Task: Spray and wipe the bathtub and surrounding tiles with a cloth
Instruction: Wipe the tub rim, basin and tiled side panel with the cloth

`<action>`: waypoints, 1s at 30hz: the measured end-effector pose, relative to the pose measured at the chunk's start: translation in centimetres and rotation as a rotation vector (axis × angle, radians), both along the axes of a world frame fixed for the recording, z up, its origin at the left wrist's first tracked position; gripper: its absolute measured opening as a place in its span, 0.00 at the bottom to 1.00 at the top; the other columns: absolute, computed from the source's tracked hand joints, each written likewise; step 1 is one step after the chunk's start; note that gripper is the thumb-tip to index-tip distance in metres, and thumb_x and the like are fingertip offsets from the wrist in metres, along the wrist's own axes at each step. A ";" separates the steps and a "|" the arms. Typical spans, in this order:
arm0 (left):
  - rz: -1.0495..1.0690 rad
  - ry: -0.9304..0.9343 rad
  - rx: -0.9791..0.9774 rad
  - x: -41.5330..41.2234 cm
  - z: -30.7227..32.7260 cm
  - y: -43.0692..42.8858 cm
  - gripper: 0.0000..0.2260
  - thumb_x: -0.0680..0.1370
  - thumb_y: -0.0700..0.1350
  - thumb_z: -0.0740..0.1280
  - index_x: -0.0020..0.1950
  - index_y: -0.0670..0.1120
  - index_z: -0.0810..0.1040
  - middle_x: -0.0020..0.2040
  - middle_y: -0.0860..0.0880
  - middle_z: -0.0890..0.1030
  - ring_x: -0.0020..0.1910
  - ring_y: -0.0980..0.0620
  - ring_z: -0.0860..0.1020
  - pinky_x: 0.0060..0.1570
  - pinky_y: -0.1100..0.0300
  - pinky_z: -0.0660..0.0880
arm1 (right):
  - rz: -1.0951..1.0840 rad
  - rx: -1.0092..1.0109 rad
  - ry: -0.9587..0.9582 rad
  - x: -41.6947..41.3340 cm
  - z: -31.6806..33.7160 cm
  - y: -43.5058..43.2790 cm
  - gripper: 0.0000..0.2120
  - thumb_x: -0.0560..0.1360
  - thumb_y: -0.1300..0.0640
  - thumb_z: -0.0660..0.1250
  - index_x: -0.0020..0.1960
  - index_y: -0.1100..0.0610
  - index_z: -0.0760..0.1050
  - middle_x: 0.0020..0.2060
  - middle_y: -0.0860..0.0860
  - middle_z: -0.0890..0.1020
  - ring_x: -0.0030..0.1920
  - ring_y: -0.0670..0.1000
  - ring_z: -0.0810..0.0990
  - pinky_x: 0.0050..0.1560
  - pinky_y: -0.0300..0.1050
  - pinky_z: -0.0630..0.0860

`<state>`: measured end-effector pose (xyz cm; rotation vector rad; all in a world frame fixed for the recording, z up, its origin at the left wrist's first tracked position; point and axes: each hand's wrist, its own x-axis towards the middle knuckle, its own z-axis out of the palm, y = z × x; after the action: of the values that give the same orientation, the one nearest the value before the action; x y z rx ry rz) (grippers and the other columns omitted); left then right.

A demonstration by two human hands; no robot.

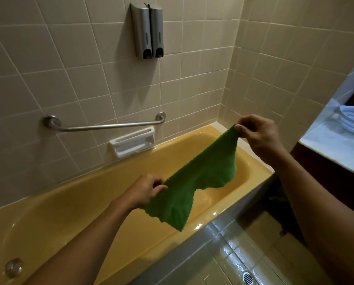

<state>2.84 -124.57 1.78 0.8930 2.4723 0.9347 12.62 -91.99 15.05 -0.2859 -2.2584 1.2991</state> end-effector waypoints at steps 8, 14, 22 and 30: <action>0.013 0.030 0.003 -0.6 -0.1 -1.5 0.01 0.83 0.50 0.66 0.53 0.57 0.77 0.48 0.55 0.81 0.47 0.56 0.80 0.45 0.59 0.80 | -0.083 -0.074 -0.101 0.4 -1.2 1.8 0.07 0.79 0.64 0.67 0.55 0.59 0.81 0.49 0.55 0.83 0.51 0.53 0.83 0.51 0.42 0.83; 0.091 0.102 -0.070 0.2 -2.3 -2.5 0.05 0.83 0.46 0.66 0.50 0.57 0.78 0.47 0.55 0.79 0.44 0.56 0.79 0.42 0.60 0.80 | -0.135 -0.044 0.008 -0.3 1.2 1.9 0.08 0.79 0.61 0.68 0.57 0.58 0.81 0.48 0.52 0.83 0.51 0.51 0.82 0.49 0.42 0.82; 0.274 -0.016 0.005 0.9 -4.0 -3.7 0.06 0.82 0.45 0.68 0.46 0.54 0.81 0.42 0.54 0.83 0.44 0.58 0.81 0.47 0.57 0.78 | -0.126 -0.047 0.024 0.3 2.2 3.6 0.10 0.79 0.60 0.69 0.59 0.59 0.81 0.48 0.52 0.83 0.50 0.51 0.82 0.49 0.43 0.82; 0.568 -0.393 0.296 1.4 0.0 -0.7 0.06 0.82 0.40 0.68 0.49 0.40 0.84 0.45 0.42 0.84 0.43 0.45 0.83 0.42 0.51 0.84 | -0.144 -0.140 -0.165 1.8 -3.7 0.4 0.04 0.78 0.58 0.70 0.51 0.50 0.82 0.49 0.51 0.84 0.52 0.51 0.83 0.53 0.48 0.83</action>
<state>4.21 -125.29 1.77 0.0373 2.2944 1.5208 14.45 -91.58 11.36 -0.6148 -2.2357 1.4043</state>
